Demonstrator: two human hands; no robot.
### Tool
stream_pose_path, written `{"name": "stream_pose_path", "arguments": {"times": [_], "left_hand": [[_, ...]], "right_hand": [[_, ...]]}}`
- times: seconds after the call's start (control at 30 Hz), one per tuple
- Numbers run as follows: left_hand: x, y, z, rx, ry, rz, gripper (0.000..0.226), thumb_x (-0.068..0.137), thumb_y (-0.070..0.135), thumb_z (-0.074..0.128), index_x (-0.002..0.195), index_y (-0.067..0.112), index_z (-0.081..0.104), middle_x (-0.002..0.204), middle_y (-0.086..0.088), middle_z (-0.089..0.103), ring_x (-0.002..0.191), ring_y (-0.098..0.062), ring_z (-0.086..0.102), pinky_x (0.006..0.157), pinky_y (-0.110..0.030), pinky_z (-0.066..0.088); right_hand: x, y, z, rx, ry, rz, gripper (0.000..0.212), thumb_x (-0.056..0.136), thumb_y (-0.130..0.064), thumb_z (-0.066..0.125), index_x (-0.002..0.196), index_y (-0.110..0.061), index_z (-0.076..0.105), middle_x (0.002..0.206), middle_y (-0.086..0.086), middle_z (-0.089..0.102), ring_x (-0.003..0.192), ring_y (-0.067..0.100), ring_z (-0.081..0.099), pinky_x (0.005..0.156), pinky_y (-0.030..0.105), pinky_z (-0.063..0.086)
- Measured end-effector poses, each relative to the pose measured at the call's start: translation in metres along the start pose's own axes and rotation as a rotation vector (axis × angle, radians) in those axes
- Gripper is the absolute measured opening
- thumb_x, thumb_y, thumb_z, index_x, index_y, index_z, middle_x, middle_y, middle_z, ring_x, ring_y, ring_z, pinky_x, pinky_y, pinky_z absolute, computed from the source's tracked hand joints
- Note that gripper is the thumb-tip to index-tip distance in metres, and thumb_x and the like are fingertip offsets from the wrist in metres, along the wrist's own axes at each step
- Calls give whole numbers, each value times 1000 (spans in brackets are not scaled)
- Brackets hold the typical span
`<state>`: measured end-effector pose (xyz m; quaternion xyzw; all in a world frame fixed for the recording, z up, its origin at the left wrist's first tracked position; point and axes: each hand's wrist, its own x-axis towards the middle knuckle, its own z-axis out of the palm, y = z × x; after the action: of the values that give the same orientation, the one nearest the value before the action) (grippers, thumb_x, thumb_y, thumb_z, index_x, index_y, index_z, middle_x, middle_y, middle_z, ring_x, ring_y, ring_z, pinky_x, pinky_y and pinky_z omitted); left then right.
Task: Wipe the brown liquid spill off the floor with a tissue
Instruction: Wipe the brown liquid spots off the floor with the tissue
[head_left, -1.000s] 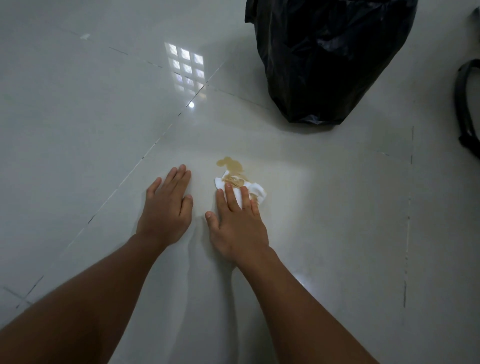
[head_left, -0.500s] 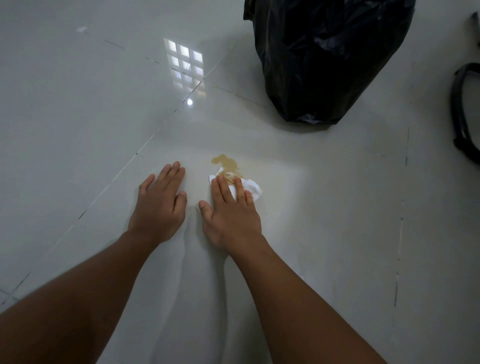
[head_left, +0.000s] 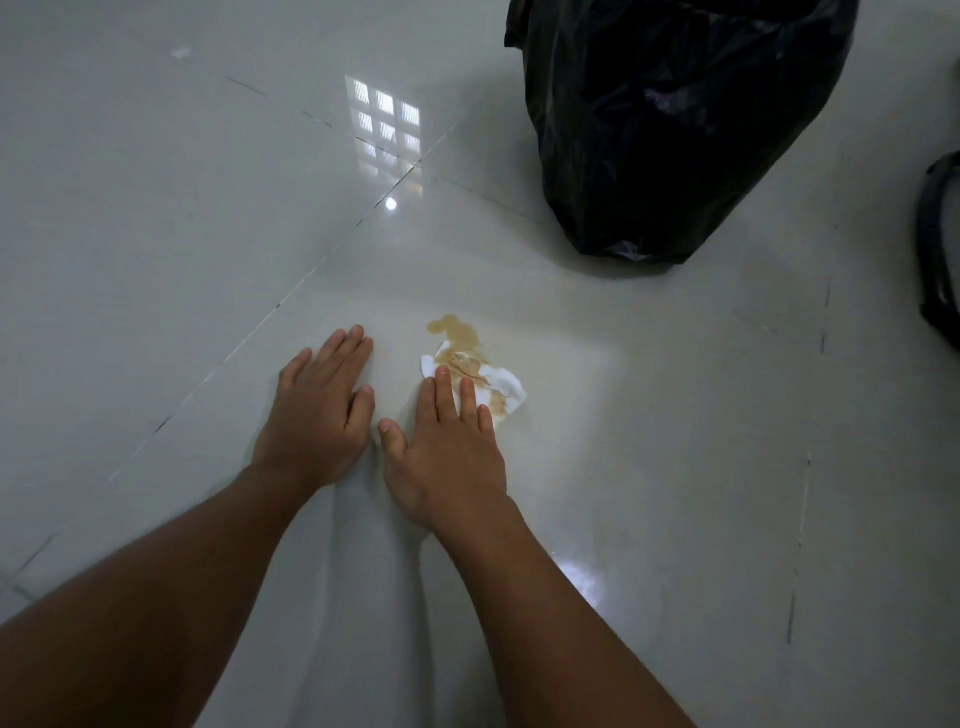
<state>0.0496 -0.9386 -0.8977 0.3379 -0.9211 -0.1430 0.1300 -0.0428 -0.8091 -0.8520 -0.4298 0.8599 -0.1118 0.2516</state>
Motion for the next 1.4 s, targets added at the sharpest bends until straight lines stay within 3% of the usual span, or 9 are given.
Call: {"name": "stream_pose_path", "arguments": {"times": [0.2,0.8,1.03,1.4], "left_hand": [[0,0,0,4,3,7,63,87,34,27,145,12,39,154,-3,35,145,-14,26,117,-42,17],[-1,3,-3,-6,10,6,64,89,43,30,146,14,38,155,-1,35,145,-11,24,117,-39,16],[-1,2,-2,-2,15,1,63,89,42,30,146,15,37,155,1,34,145,-10,23,118,-39,17],[-1,4,-4,-6,-1,-2,64,89,41,28,146,15,37,155,0,34,145,-11,23,118,-40,16]], "right_hand": [[10,-1,-7,-13,-75,43,69,98,-56,14,154,-20,-5,161,-6,-15,147,18,-17,119,38,-8],[33,10,-16,25,-55,102,70,97,-57,14,153,-23,-10,160,-9,-19,146,14,-20,119,36,-10],[36,24,-26,-27,-85,7,75,98,-57,20,152,-17,-12,159,-3,-22,145,20,-23,118,39,-11],[18,25,-23,-3,-79,11,73,98,-58,16,153,-16,-7,160,-3,-21,146,19,-21,117,37,-8]]}}
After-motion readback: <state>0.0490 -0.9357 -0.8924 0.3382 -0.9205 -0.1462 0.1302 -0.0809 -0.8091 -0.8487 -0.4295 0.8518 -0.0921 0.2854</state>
